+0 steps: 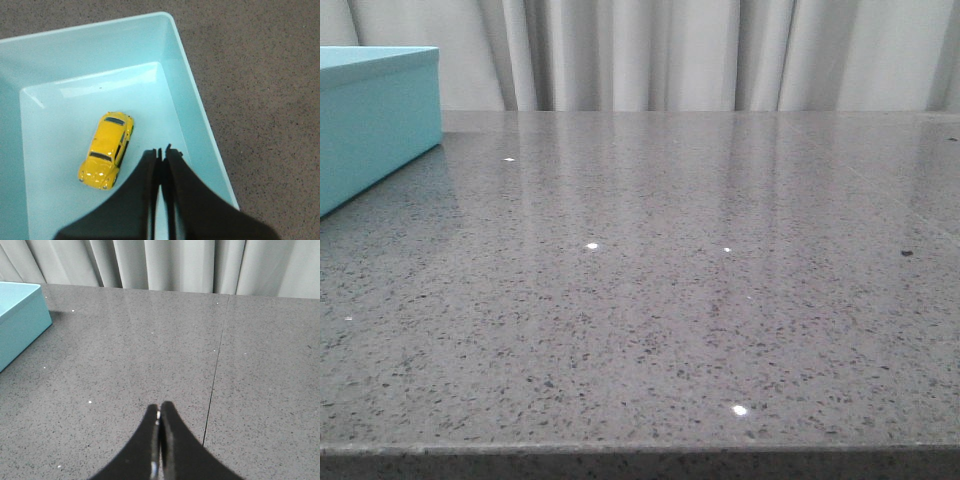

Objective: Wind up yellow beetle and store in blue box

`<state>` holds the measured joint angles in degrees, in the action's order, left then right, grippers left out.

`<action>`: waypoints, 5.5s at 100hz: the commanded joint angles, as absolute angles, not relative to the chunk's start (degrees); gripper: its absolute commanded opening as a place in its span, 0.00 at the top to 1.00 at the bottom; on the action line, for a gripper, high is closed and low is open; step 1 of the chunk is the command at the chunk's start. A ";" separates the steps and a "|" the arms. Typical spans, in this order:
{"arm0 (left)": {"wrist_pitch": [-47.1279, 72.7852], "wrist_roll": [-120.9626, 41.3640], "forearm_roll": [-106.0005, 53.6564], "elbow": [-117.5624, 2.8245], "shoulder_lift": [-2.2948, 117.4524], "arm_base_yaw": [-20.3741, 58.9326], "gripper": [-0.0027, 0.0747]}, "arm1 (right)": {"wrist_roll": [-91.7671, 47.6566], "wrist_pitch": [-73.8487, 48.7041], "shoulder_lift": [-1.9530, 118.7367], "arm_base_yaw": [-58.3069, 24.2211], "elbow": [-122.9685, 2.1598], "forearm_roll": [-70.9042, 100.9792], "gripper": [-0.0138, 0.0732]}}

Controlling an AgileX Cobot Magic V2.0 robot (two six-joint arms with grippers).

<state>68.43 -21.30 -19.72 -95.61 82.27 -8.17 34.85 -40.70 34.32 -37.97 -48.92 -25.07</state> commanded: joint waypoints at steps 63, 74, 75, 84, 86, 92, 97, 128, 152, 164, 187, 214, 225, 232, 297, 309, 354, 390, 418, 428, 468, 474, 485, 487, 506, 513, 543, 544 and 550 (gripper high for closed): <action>29.29 -25.12 -23.15 -41.45 37.72 -8.04 0.99 | 34.56 -26.69 24.59 -37.98 -38.52 -30.94 0.92; 28.79 -25.12 -23.15 -36.56 31.63 -8.04 0.99 | 34.56 -25.05 20.95 -37.98 -34.78 -31.51 0.92; 28.64 -25.12 -23.15 -36.27 30.89 -8.04 0.99 | 34.56 -24.90 20.69 -37.98 -34.52 -31.57 0.92; 28.65 -25.21 -23.15 -32.70 26.42 -8.04 0.99 | 34.56 -22.75 17.26 -37.91 -31.39 -31.59 0.92; 28.65 -25.21 -23.15 -31.91 25.31 -8.04 0.99 | 34.56 -22.22 16.48 -37.86 -30.69 -31.66 0.92; 28.65 -25.21 -23.15 -29.76 21.97 -8.04 0.99 | 34.56 -21.13 14.46 -37.84 -28.80 -32.12 0.92; 28.65 -25.21 -23.15 -28.33 19.45 -8.04 0.99 | 34.56 -20.77 12.85 -37.84 -27.63 -32.68 0.92; 28.86 -25.21 -23.15 -24.50 10.46 -8.04 0.99 | 34.56 -20.88 8.43 -37.84 -24.96 -34.75 0.92; 28.86 -25.21 -23.15 -24.50 10.46 -8.04 0.99 | 34.56 -20.95 8.43 -37.84 -24.96 -34.75 0.92; 28.86 -25.21 -23.15 -24.50 10.46 -8.04 0.99 | 34.56 -20.95 8.43 -37.84 -24.96 -34.75 0.92; 28.86 -25.21 -23.15 -24.50 10.46 -8.04 0.99 | 34.56 -20.95 8.43 -37.84 -24.96 -34.75 0.92; 27.51 -25.21 -22.78 -23.51 10.46 -8.04 0.99 | 34.56 -20.95 8.43 -37.84 -24.96 -34.75 0.92; 21.71 -24.21 -21.59 -21.47 10.21 -7.44 0.99 | 34.56 -21.01 8.43 -37.84 -24.96 -34.75 0.92; 18.56 -20.87 -18.75 -20.20 9.65 -5.73 0.99 | 34.56 -21.01 8.43 -37.84 -24.96 -34.75 0.92; -0.63 3.24 -2.82 0.31 -2.12 2.84 0.99 | 34.56 -21.08 8.43 -37.84 -24.96 -34.75 0.92; 4.52 3.79 -2.82 1.29 -2.13 2.84 0.99 | 34.56 -21.37 8.43 -37.84 -24.96 -34.75 0.92; 6.53 3.44 -3.41 1.18 -2.13 2.95 0.99 | 34.56 -21.65 8.43 -37.84 -24.96 -34.75 0.92; 6.53 3.44 -3.41 1.18 -2.13 2.95 0.99 | 34.56 -21.65 8.43 -37.84 -24.96 -34.75 0.92; 6.53 3.44 -3.41 1.18 -2.13 2.95 0.99 | 34.56 -21.65 8.43 -37.84 -24.96 -34.75 0.92; 6.53 3.44 -3.41 1.18 -2.13 2.95 0.99 | 34.56 -21.65 8.43 -37.84 -24.96 -34.75 0.92; 6.53 3.44 -3.41 1.18 -2.13 2.95 0.99 | 34.47 -18.01 8.43 -35.98 -23.74 -35.05 0.92; 6.53 3.44 -3.41 1.18 -2.13 2.95 0.99 | 34.25 -15.25 8.43 -33.64 -22.30 -32.96 0.92; 6.53 3.44 -3.41 1.18 -2.13 2.95 0.99 | 29.27 -7.51 8.43 -28.21 -18.61 -26.08 0.92; 6.53 3.44 -3.41 1.18 -2.13 2.95 0.99 | 27.58 -5.72 8.43 -27.13 -17.89 -24.97 0.92; 6.53 3.44 -3.41 1.18 -2.13 2.95 0.99 | 14.14 6.40 8.43 -18.90 -12.32 -12.84 0.92; 6.53 3.44 -3.41 1.18 -2.13 2.95 0.99 | 13.54 7.80 8.43 -16.20 -10.24 -11.62 0.92; 6.53 3.44 -3.41 1.18 -2.13 2.95 0.99 | 13.61 10.29 5.91 -4.46 -1.46 -8.60 0.92; 6.53 3.44 -3.41 1.18 -2.13 2.95 0.99 | 13.66 10.29 5.77 -4.27 -1.28 -8.60 0.92; 6.53 3.44 -3.41 1.18 -2.13 2.95 0.99 | 14.51 10.44 5.07 -2.66 0.32 -8.46 0.92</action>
